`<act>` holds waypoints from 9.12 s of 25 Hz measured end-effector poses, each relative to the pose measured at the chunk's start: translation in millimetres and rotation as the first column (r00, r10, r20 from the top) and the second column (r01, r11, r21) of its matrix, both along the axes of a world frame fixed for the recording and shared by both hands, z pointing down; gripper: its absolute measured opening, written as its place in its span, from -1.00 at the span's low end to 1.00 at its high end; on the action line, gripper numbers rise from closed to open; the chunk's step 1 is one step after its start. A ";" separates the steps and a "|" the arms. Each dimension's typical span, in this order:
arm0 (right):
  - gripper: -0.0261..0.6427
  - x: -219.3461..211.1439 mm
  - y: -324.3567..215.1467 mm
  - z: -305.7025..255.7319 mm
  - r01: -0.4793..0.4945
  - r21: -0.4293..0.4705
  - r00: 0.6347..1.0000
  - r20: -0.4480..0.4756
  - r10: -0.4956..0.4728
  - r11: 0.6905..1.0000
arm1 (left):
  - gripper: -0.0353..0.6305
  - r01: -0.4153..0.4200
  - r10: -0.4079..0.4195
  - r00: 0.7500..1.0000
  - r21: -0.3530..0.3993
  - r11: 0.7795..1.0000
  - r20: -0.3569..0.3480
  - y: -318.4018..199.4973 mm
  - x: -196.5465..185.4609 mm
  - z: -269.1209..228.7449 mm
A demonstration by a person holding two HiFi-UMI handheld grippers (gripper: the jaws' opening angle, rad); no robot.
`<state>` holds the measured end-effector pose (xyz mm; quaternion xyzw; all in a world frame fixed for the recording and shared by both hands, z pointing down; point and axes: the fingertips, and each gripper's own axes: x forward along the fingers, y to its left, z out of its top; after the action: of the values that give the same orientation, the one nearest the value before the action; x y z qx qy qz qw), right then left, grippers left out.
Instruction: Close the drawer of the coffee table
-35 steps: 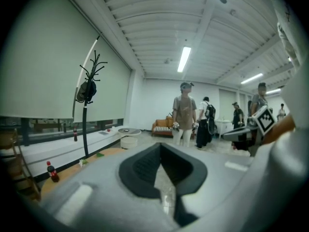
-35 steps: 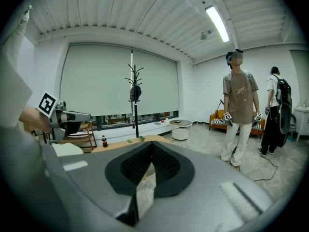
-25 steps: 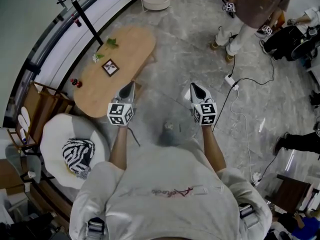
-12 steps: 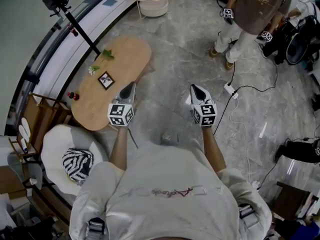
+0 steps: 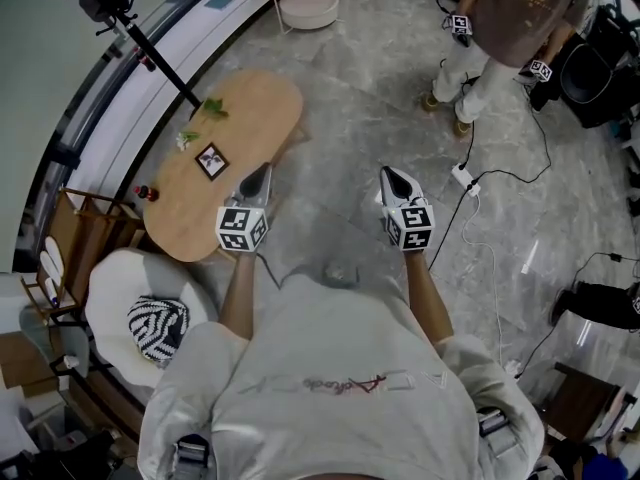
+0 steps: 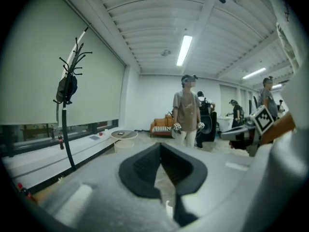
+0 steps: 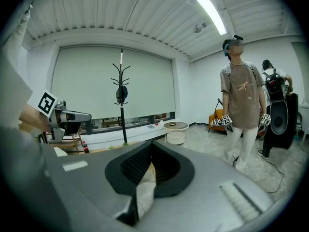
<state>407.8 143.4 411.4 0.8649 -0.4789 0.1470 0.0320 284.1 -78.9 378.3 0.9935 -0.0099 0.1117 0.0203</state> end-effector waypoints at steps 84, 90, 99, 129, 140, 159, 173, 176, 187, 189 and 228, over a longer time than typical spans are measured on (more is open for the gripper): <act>-0.91 -149.7 -377.2 75.8 0.886 -0.100 0.462 0.104 -0.881 0.453 | -0.89 0.888 -0.873 0.461 -0.067 0.456 0.160 -154.6 -302.6 85.7; -0.91 -178.9 -373.8 98.3 0.874 -0.145 0.481 0.126 -0.868 0.464 | -0.89 0.865 -0.846 0.502 -0.105 0.491 0.180 -163.7 -326.8 111.6; -0.91 -219.2 -349.4 147.5 0.850 -0.191 0.520 0.163 -0.838 0.491 | -0.89 0.831 -0.798 0.557 -0.163 0.532 0.232 -145.3 -363.6 178.3; -0.91 -195.4 -300.1 462.9 0.842 -0.298 0.537 0.397 -0.744 0.449 | -0.89 0.871 -0.760 0.491 -0.261 0.417 0.425 -93.6 -374.2 496.7; -0.91 -172.6 -285.5 568.0 0.815 -0.343 0.578 0.424 -0.697 0.467 | -0.89 0.889 -0.764 0.456 -0.263 0.374 0.456 -94.2 -383.1 608.8; -0.90 -166.2 -337.6 632.9 0.828 -0.379 0.550 0.411 -0.727 0.413 | -0.89 0.901 -0.731 0.426 -0.176 0.397 0.533 -141.1 -399.6 676.2; -0.20 -170.2 -388.5 654.0 0.836 -0.436 0.500 0.353 -0.791 0.334 | -0.20 0.900 -0.708 0.411 -0.134 0.414 0.574 -153.1 -403.6 704.7; -0.20 -173.9 -392.6 657.4 0.838 -0.441 0.493 0.360 -0.792 0.321 | -0.04 0.903 -0.712 0.407 -0.139 0.406 0.572 -157.4 -402.9 708.1; -0.24 -177.7 -393.9 664.4 0.842 -0.450 0.477 0.367 -0.799 0.296 | -0.11 0.882 -0.699 0.444 -0.135 0.452 0.560 -177.9 -389.7 710.0; -0.25 -178.0 -393.6 664.2 0.844 -0.452 0.474 0.373 -0.797 0.290 | -0.11 0.883 -0.697 0.442 -0.138 0.448 0.564 -177.3 -390.1 709.9; -0.25 -178.3 -493.2 647.0 0.821 -0.405 0.532 0.286 -0.797 0.402 | -0.11 0.900 -0.736 0.415 -0.123 0.418 0.534 -283.8 -391.2 691.0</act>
<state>229.6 -349.8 1058.4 0.4808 -0.7820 0.2500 0.3078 -107.0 -362.8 1069.2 0.7796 -0.4875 0.2860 0.2696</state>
